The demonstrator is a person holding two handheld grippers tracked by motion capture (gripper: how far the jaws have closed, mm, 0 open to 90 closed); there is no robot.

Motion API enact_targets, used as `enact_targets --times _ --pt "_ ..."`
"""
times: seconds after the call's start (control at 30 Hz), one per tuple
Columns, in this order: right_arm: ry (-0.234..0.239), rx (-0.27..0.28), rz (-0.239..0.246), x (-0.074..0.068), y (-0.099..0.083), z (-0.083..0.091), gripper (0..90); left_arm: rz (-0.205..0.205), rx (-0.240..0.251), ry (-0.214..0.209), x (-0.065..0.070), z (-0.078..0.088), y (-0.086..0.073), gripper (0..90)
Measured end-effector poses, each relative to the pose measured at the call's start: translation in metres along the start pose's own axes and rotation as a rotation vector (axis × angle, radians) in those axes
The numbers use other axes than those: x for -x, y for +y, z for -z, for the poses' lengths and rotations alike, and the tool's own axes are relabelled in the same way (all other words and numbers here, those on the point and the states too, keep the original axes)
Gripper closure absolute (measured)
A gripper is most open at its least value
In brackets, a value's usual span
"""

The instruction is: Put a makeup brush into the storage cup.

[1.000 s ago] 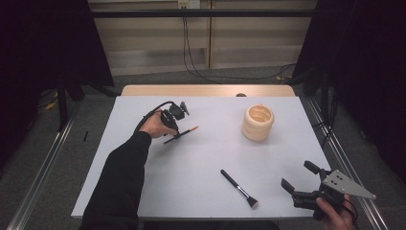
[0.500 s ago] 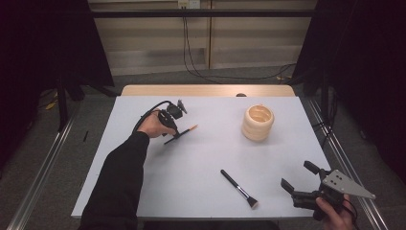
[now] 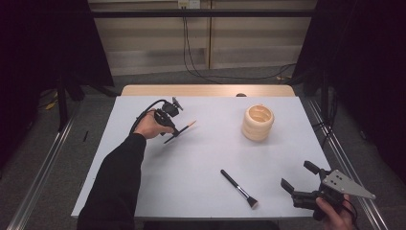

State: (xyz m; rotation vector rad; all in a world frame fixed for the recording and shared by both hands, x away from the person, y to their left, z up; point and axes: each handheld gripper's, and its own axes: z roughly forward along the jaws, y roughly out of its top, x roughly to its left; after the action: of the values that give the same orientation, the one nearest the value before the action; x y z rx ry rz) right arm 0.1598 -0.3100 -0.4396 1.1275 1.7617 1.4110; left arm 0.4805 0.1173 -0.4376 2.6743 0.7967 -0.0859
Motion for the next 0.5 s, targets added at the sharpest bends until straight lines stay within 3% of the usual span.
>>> enact_targets --times 0.23,0.5 --pt "-0.002 0.002 -0.004 0.0 0.0 0.0 0.0 0.034 0.059 0.015 0.002 0.008 -0.003 84.5" --pt "-0.001 0.0 -0.001 0.0 0.0 0.0 0.0 0.037 0.096 0.014 0.004 0.016 -0.004 84.5"
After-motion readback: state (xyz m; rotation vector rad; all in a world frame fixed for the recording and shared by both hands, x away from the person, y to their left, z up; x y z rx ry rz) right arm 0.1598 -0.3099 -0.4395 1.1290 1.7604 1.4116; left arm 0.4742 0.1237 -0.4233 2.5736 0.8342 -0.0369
